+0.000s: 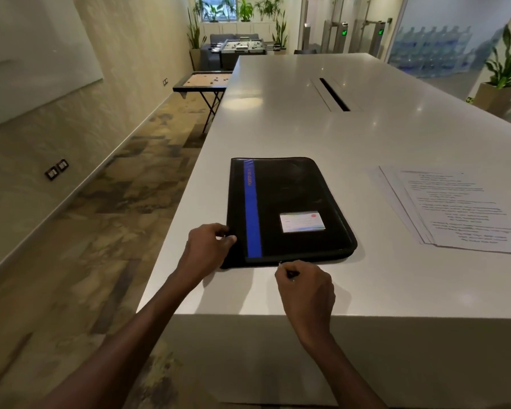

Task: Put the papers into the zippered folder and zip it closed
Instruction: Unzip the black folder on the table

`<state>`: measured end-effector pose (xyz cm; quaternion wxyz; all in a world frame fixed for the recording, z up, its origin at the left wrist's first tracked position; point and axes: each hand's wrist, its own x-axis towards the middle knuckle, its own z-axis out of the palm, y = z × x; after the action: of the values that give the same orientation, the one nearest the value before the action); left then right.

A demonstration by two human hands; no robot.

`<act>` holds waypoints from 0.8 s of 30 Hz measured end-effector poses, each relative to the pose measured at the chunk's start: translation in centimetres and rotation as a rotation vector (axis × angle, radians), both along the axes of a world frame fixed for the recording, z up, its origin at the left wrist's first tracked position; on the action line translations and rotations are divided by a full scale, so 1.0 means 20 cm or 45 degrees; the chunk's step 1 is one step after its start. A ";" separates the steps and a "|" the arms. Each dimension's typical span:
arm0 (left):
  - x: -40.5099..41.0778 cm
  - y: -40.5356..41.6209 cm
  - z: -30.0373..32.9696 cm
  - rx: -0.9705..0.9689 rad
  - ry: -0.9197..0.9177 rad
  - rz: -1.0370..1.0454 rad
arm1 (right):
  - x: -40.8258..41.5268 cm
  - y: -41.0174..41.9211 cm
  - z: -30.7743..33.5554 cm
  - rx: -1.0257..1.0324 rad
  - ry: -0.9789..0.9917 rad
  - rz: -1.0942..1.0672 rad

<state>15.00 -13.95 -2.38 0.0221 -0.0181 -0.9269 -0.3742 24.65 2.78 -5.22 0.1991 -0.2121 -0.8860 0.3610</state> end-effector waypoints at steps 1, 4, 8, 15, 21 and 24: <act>0.01 -0.02 -0.01 0.086 -0.034 0.044 | 0.00 -0.01 0.00 -0.002 -0.004 0.011; 0.04 -0.04 -0.03 0.281 -0.086 0.115 | 0.00 -0.03 -0.01 -0.006 0.010 0.034; 0.03 -0.04 -0.01 0.391 -0.180 0.157 | 0.00 -0.09 -0.01 -0.005 0.027 0.083; 0.02 -0.04 -0.02 0.361 -0.175 0.160 | -0.01 -0.20 -0.02 0.021 0.057 0.160; 0.02 -0.04 -0.03 0.464 -0.237 0.179 | -0.01 -0.30 -0.02 0.015 0.086 0.222; 0.02 -0.05 -0.03 0.491 -0.283 0.170 | -0.01 -0.34 -0.02 -0.002 0.107 0.261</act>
<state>15.33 -14.95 -3.02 -0.0522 0.0892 -0.8341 -0.5419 24.53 -4.02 -5.62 0.1979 -0.1050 -0.8937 0.3886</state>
